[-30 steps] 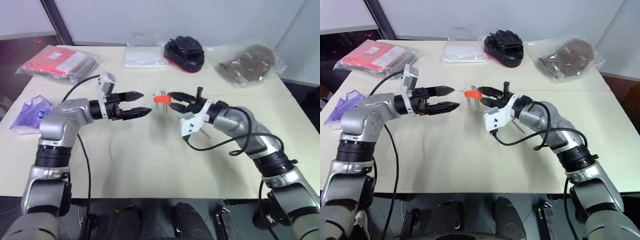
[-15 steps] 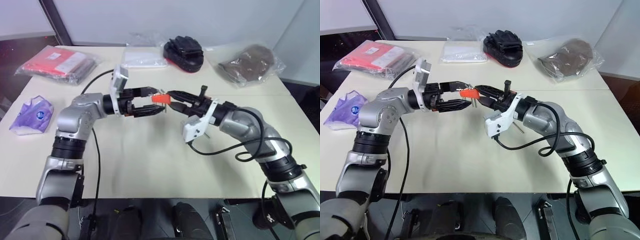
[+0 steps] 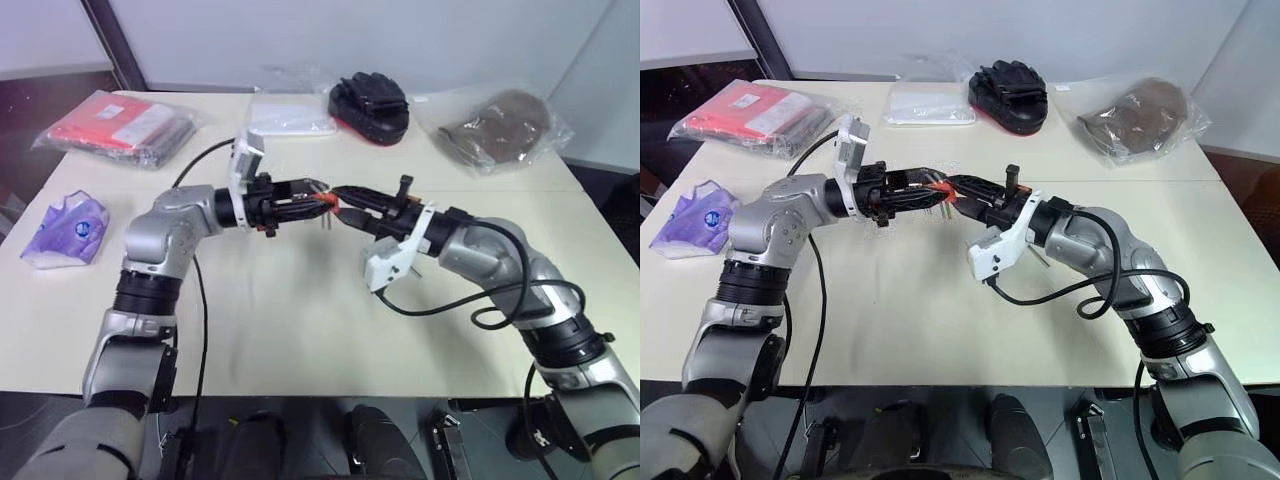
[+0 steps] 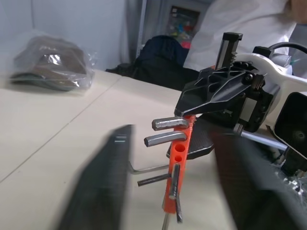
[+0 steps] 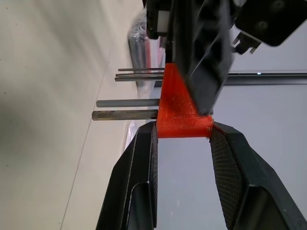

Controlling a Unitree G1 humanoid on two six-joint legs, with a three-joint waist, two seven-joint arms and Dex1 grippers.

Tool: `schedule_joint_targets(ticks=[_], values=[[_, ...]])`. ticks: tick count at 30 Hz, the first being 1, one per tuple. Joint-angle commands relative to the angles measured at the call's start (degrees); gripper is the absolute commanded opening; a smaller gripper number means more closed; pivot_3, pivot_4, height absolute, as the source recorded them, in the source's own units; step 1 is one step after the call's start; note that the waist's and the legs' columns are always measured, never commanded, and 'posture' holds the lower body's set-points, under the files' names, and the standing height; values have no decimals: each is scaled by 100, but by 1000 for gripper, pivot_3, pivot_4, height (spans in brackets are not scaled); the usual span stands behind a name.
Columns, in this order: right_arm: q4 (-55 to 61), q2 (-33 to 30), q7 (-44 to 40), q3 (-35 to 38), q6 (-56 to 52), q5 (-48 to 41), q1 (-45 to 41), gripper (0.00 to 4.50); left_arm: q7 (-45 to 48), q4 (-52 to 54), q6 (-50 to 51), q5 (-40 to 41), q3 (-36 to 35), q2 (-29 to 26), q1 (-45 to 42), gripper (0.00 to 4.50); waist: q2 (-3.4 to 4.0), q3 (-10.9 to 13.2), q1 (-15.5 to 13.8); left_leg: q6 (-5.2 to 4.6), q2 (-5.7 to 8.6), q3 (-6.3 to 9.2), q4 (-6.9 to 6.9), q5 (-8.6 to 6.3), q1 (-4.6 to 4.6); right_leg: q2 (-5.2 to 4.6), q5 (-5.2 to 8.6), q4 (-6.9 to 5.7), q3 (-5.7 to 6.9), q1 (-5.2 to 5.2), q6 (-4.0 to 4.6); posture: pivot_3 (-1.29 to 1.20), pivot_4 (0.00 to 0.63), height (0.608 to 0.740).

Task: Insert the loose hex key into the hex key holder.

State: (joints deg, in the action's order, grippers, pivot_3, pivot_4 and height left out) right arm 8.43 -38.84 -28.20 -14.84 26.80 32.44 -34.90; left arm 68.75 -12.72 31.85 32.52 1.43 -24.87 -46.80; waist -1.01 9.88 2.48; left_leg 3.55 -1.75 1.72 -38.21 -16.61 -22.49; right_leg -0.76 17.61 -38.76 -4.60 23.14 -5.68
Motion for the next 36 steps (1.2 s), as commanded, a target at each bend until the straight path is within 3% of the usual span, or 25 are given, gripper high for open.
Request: schedule_joint_targets(ticks=[1,14,15,16,20,24,27,30,32,36], values=[[246,-40,9,217,23,-84,-79,975,-3,143,-93,-51,15,14,-4,259,0,0,-2,0,0,0,0,0,0,0,0,0,-1,0,0,0,150,740],[427,-43,-159,345,-122,-238,-15,975,19,190,-49,-170,123,73,73,114,0,0,-1,0,0,0,-1,0,0,0,0,0,0,-1,0,0,150,740],[424,-48,-165,348,-138,-236,-6,2003,18,195,-56,-176,126,81,76,0,0,0,-1,0,0,0,-1,0,0,0,0,0,0,0,0,0,150,740],[415,-58,-159,348,-146,-206,1,2306,25,198,-69,-185,128,86,78,0,0,0,-3,0,0,0,-1,0,0,0,0,0,0,-1,0,0,150,740],[410,-122,-181,328,-96,-86,25,4293,10,218,-105,-204,119,96,92,0,0,0,-3,0,0,0,-1,0,0,0,0,0,-1,-1,0,0,150,740],[470,-155,-362,347,-224,-199,110,4293,-68,272,-200,-240,89,95,120,0,0,0,-2,0,0,0,-1,0,0,0,0,0,-1,-1,0,0,150,740],[728,116,-927,750,-1766,-1068,567,4293,-337,307,-554,-391,-28,128,95,0,0,0,-21,0,0,1,-1,0,0,0,0,0,0,-2,0,0,150,740],[1460,559,-1598,1460,-4941,-2264,982,4293,-609,371,-751,-453,-137,153,81,0,-1,0,-61,0,-2,6,-4,0,0,-2,0,-1,1,-7,0,0,150,740],[1891,811,-1664,1794,-6567,-2712,1003,4293,-673,465,-747,-424,-151,140,140,0,0,-1,-76,0,-4,13,-7,1,1,-5,0,-9,-1,-7,0,0,150,740],[2290,1019,-1498,2063,-8563,-3176,1097,4293,-729,612,-740,-424,-120,128,280,0,2,-2,-76,0,-2,13,-5,0,8,0,1,-20,-2,-3,2,0,150,740]])
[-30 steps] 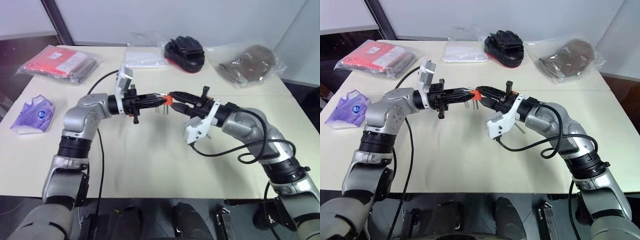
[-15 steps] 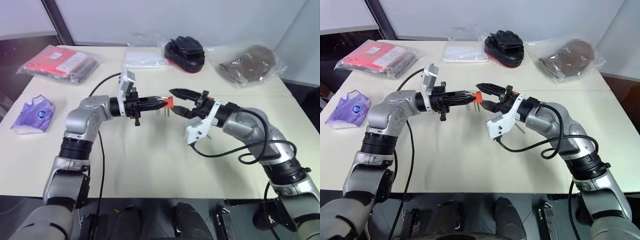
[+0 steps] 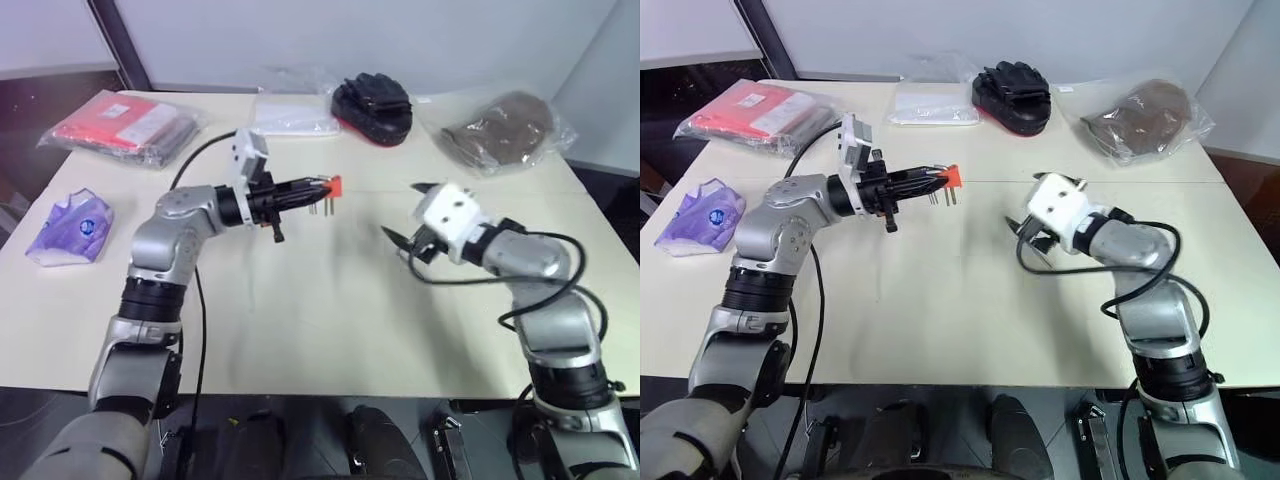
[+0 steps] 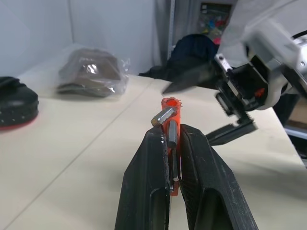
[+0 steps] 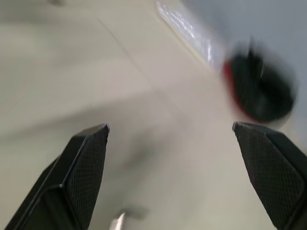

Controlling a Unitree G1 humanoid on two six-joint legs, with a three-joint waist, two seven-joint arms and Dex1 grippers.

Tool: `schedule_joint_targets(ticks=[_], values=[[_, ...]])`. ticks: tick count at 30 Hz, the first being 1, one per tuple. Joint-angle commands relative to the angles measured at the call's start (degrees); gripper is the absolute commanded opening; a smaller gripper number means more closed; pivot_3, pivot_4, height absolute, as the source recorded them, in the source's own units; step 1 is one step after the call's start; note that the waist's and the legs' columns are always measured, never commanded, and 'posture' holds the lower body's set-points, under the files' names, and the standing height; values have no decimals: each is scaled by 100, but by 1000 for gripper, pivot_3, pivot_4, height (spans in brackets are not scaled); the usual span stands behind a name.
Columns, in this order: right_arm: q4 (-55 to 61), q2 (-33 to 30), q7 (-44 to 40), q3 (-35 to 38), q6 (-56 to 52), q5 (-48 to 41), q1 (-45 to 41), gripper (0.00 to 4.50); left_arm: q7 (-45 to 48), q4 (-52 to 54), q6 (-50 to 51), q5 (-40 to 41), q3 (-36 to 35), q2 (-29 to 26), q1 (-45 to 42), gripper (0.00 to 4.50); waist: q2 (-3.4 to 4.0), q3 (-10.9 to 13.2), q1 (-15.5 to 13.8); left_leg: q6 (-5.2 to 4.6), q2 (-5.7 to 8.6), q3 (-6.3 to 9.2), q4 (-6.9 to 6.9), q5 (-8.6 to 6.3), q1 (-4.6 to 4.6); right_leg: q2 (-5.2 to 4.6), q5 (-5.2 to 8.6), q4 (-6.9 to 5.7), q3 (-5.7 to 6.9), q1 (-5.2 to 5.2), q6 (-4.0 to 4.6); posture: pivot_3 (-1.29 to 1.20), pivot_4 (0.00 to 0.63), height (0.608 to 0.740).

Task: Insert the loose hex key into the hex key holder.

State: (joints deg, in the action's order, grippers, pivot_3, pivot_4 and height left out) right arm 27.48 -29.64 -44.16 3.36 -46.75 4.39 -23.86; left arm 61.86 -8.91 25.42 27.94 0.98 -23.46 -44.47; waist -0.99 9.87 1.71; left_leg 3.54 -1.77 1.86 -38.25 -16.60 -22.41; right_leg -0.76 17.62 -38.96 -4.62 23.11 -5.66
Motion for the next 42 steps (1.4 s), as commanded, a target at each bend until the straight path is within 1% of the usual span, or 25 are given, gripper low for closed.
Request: schedule_joint_targets(ticks=[1,4,5,8,12,24,27,32,33,34,38,40,42], values=[[380,114,132,262,-1549,-483,43,4293,-51,249,-88,34,-71,-15,64,0,0,0,2,0,0,0,0,0,0,2,0,0,0,0,0,0,150,740],[280,244,349,341,-2413,-731,57,4293,-77,280,-74,34,-61,-15,87,0,0,0,-1,0,2,-5,0,0,-2,5,1,0,0,0,1,0,150,740],[164,294,450,344,-2485,-773,71,4293,-86,266,-78,28,-56,-13,83,0,0,0,-1,0,3,-5,0,0,-2,4,1,0,0,1,1,0,150,740],[-224,361,702,262,-2387,-847,154,4293,-119,283,-48,31,-44,-14,92,0,0,0,9,0,4,-9,0,0,-2,5,1,1,0,1,0,0,150,740],[-795,466,1055,181,-1907,-871,147,4293,-162,452,51,51,-29,-58,193,0,0,0,37,0,4,-12,1,0,-4,5,1,2,1,1,0,0,150,740],[-1472,548,1406,-394,-1000,-987,-13,4293,-339,819,270,120,-69,-110,438,0,0,0,82,0,1,-10,4,0,-3,8,1,2,0,3,0,0,150,740],[-1612,626,1471,-419,-987,-1062,-136,3501,-372,843,305,129,-73,-119,450,0,0,0,80,0,1,-10,4,0,-3,8,1,2,0,3,-1,0,150,740],[-1811,627,1523,-285,-1086,-1234,-155,825,-399,891,334,134,-86,-142,485,0,0,0,79,0,1,-10,4,0,-3,7,1,2,0,3,0,0,150,740],[-1798,601,1523,-293,-1095,-1250,-145,376,-403,890,333,132,-85,-142,487,0,0,0,79,0,1,-10,4,0,-3,7,1,2,0,3,-1,0,150,740],[-1771,573,1521,-307,-1100,-1268,-128,56,-405,891,333,130,-83,-142,491,0,0,0,78,0,1,-10,4,0,-3,7,1,2,0,3,-1,0,150,740],[-1571,500,1532,-302,-1127,-1364,-88,56,-419,883,339,129,-73,-124,490,0,0,0,78,0,1,-10,4,0,-4,7,1,2,0,3,-1,0,150,740],[-1408,479,1606,-266,-570,-1277,-70,56,-423,864,342,139,-75,-107,480,0,0,0,76,0,1,-10,4,0,-4,7,1,2,0,3,-1,0,150,740],[-1300,479,1818,-227,301,-1059,-93,56,-420,839,332,143,-70,-93,482,0,0,0,78,0,1,-10,5,0,-5,7,1,4,0,3,-1,0,150,740]])
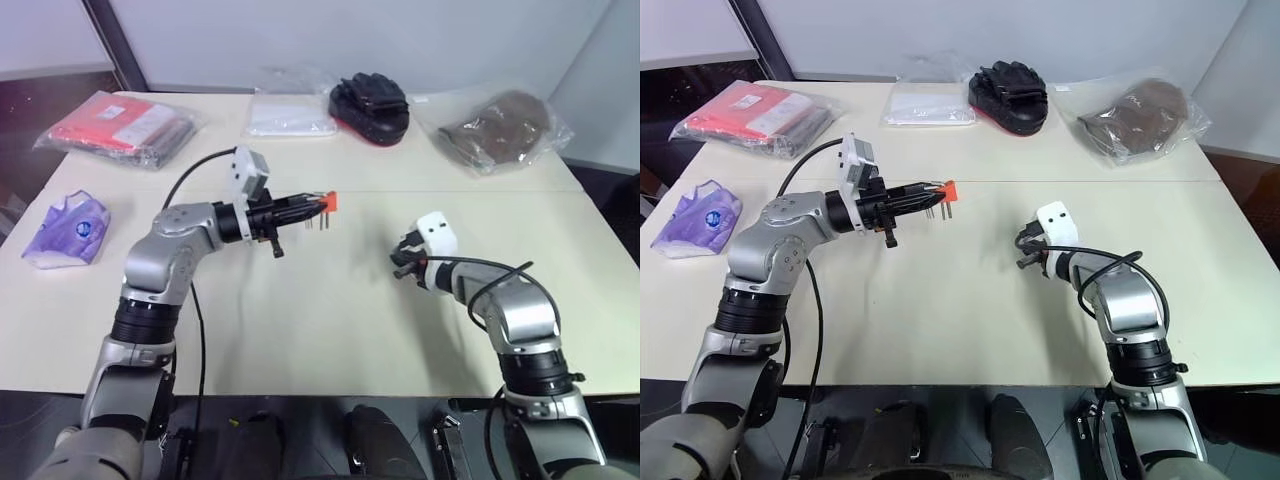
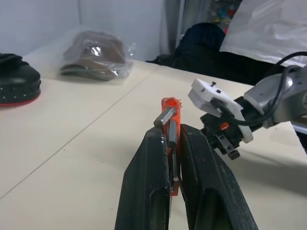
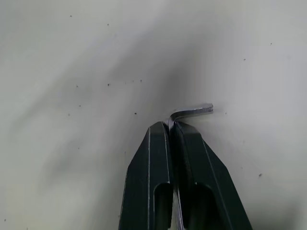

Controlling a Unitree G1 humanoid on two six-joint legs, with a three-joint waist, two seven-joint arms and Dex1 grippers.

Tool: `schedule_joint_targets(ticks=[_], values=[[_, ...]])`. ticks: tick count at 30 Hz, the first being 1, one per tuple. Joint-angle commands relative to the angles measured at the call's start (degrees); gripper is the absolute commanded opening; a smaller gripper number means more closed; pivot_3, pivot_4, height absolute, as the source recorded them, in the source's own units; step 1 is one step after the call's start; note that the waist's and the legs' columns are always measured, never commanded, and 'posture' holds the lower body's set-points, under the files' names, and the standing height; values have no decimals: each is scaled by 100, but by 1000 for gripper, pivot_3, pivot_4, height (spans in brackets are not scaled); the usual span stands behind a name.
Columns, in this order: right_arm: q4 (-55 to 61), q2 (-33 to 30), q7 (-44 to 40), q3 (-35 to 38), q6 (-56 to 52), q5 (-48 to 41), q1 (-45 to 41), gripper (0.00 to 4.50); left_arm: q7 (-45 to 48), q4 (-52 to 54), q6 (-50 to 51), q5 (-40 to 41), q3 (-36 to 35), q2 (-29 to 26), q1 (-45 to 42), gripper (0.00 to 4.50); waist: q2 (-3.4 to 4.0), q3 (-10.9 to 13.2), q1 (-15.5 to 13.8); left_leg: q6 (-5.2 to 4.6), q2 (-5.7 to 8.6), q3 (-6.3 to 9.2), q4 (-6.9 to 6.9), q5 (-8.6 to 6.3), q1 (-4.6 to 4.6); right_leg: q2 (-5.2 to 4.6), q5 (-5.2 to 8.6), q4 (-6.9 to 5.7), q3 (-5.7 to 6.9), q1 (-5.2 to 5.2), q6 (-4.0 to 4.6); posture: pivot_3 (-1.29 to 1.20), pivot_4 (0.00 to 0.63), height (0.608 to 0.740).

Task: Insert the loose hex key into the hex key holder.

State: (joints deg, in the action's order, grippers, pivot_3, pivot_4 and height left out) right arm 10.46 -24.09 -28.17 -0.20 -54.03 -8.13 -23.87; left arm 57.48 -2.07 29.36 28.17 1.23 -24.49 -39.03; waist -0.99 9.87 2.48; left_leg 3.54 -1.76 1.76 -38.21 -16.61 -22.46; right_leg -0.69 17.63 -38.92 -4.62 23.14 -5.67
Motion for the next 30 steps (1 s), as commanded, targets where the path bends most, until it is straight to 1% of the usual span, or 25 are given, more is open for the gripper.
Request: schedule_joint_targets(ticks=[1,3,4,6,12,17,21,30], values=[[436,-63,382,152,1510,330,-130,56,20,135,-65,123,-92,21,-65,0,0,0,2,0,0,-1,0,0,0,0,0,0,0,0,0,0,150,740],[472,133,772,295,2297,446,-315,56,23,38,-86,119,-86,67,-108,0,0,0,6,0,1,-1,0,0,-1,0,0,1,0,1,-1,0,150,740],[554,417,1004,460,2679,310,-519,56,21,-60,-114,100,-70,117,-165,0,0,0,11,0,0,-2,0,0,-1,1,0,1,0,1,-1,0,150,740],[715,958,1208,691,3191,-115,-845,56,29,-247,-201,50,-42,205,-278,0,0,0,18,0,-2,-1,2,0,0,3,0,0,-2,5,0,0,150,740],[688,2228,1359,860,4041,-1112,-1345,56,129,-744,-425,-46,18,411,-668,0,0,0,-14,1,-2,3,6,1,-3,-3,0,-7,3,9,0,0,150,740],[395,2967,1472,791,4534,-1590,-1466,56,221,-959,-503,-95,52,492,-882,0,0,0,5,2,1,3,2,1,-3,-11,-1,-7,0,9,-1,0,150,740],[79,3196,1418,483,4944,-1398,-1290,56,312,-1142,-574,-168,48,501,-1022,0,1,1,11,2,0,3,5,1,-2,-5,-1,-8,1,11,-1,0,150,740],[-476,3221,1269,38,5644,-1053,-935,56,341,-1269,-631,-215,22,555,-1163,0,3,1,12,2,-1,3,6,1,-2,-5,0,-8,-1,14,-1,0,150,740]])
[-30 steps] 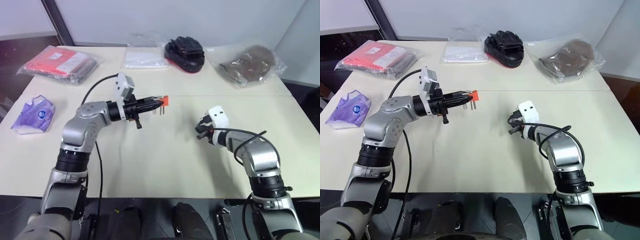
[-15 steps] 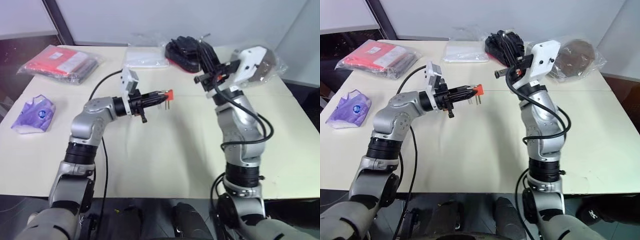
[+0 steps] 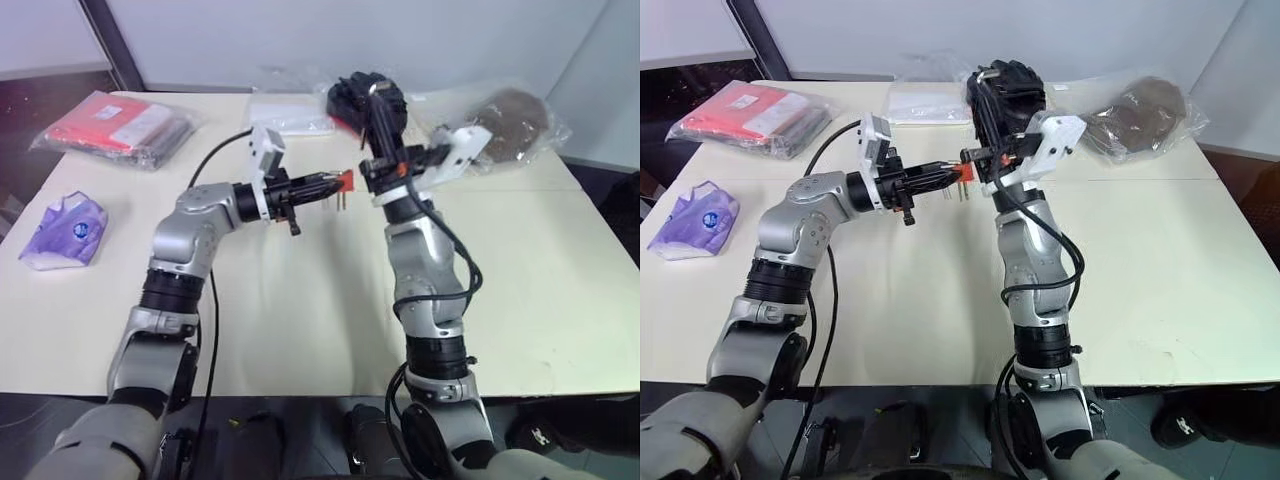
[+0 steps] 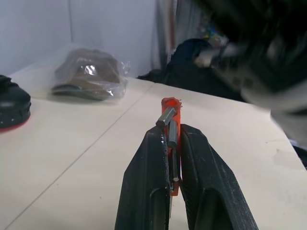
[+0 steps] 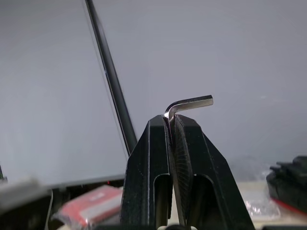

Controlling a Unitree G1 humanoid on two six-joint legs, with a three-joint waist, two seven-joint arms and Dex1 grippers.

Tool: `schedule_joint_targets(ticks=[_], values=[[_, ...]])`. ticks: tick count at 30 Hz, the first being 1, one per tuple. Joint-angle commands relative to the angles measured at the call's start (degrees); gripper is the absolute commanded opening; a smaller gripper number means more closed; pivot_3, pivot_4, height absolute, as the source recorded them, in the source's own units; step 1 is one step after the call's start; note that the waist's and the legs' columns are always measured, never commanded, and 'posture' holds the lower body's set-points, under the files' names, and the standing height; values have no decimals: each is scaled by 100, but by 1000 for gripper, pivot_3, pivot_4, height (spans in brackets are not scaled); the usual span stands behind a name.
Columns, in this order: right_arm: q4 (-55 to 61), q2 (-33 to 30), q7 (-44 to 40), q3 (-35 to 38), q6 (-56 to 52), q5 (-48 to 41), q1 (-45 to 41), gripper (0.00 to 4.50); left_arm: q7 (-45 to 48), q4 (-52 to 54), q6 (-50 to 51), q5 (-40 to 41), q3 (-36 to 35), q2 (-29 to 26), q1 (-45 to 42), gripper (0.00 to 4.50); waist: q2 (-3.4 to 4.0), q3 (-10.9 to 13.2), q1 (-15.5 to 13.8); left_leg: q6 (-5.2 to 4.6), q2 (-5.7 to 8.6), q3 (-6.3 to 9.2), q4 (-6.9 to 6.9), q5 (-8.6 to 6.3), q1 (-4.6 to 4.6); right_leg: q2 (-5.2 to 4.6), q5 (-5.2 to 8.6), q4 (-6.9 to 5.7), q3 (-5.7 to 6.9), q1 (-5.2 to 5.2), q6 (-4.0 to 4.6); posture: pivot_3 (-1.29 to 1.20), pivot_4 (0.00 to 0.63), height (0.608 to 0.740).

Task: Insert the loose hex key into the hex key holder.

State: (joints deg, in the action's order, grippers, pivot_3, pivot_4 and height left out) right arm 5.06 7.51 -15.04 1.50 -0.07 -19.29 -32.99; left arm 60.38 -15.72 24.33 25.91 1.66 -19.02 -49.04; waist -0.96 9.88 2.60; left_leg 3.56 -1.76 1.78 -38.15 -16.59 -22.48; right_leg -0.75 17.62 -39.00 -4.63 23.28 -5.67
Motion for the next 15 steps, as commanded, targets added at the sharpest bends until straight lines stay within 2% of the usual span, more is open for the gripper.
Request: schedule_joint_targets(ticks=[1,15], values=[[25,55,-46,-166,292,91,-17,56,64,81,-136,4,-23,8,-169,0,0,0,0,0,0,0,0,0,0,0,0,0,0,0,0,0,150,740],[-43,-55,-42,-322,420,173,155,56,66,-57,-198,-16,-93,29,-221,0,0,0,-2,1,0,2,0,0,0,0,0,0,0,0,0,0,150,740]])
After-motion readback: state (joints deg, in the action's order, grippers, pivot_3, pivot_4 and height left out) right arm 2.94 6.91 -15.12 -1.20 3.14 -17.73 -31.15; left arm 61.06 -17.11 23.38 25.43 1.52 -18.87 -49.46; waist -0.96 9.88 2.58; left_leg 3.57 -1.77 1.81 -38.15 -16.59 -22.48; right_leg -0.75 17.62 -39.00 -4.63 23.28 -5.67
